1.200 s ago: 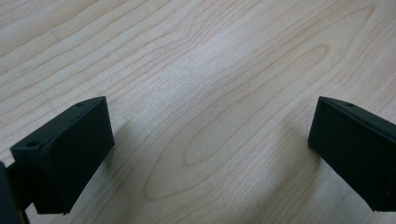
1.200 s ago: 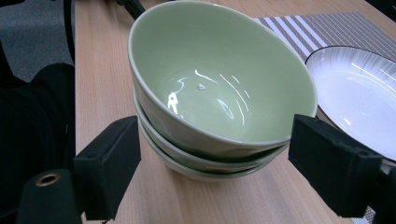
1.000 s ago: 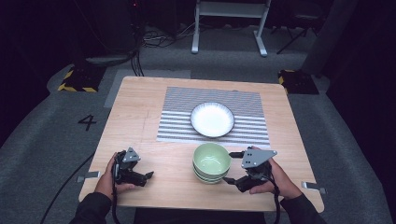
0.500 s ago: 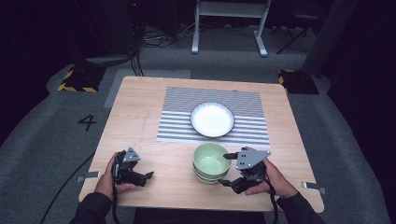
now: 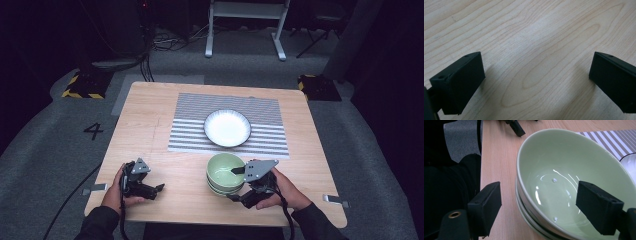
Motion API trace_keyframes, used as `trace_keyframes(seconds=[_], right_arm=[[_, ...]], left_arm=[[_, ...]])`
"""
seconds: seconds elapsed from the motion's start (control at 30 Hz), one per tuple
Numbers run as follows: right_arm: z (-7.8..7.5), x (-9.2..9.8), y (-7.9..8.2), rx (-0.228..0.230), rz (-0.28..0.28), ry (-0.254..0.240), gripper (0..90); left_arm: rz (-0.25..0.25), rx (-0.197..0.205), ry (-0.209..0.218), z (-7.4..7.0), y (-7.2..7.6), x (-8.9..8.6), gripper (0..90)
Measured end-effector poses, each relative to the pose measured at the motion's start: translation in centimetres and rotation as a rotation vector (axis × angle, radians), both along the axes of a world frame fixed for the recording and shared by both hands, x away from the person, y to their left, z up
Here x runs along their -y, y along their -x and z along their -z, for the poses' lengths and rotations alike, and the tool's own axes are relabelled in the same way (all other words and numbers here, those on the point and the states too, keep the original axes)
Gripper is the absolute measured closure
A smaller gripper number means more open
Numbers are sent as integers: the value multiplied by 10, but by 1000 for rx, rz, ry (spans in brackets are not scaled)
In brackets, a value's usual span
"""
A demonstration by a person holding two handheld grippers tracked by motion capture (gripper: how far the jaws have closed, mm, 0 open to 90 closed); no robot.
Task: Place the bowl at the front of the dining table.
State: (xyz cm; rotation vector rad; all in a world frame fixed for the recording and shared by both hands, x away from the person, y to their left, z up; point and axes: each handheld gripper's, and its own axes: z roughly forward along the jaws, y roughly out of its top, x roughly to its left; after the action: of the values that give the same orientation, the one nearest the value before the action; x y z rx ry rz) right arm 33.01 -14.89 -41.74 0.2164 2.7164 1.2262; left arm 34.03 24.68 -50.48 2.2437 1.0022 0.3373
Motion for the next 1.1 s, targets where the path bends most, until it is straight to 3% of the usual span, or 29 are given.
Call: trace_keyframes(seconds=[0.23,0.77,0.87,0.93,1.0,1.03,1.1], right_arm=[[3,-5,-2,-31,-11,-13,291],[8,-14,-5,-78,-79,26,552],[7,-14,-8,-98,-84,22,631],[6,-15,-12,-141,-102,24,712],[5,-15,-13,-153,-104,23,725],[5,-16,-16,-196,-128,13,775],[4,-16,-17,-213,-136,5,784]], left_arm=[[0,0,0,0,0,0,1],[0,0,-1,0,0,0,1],[0,0,0,0,0,0,1],[0,0,0,0,0,0,1],[0,0,0,0,0,0,1],[0,0,0,0,0,0,1],[0,0,0,0,0,0,1]])
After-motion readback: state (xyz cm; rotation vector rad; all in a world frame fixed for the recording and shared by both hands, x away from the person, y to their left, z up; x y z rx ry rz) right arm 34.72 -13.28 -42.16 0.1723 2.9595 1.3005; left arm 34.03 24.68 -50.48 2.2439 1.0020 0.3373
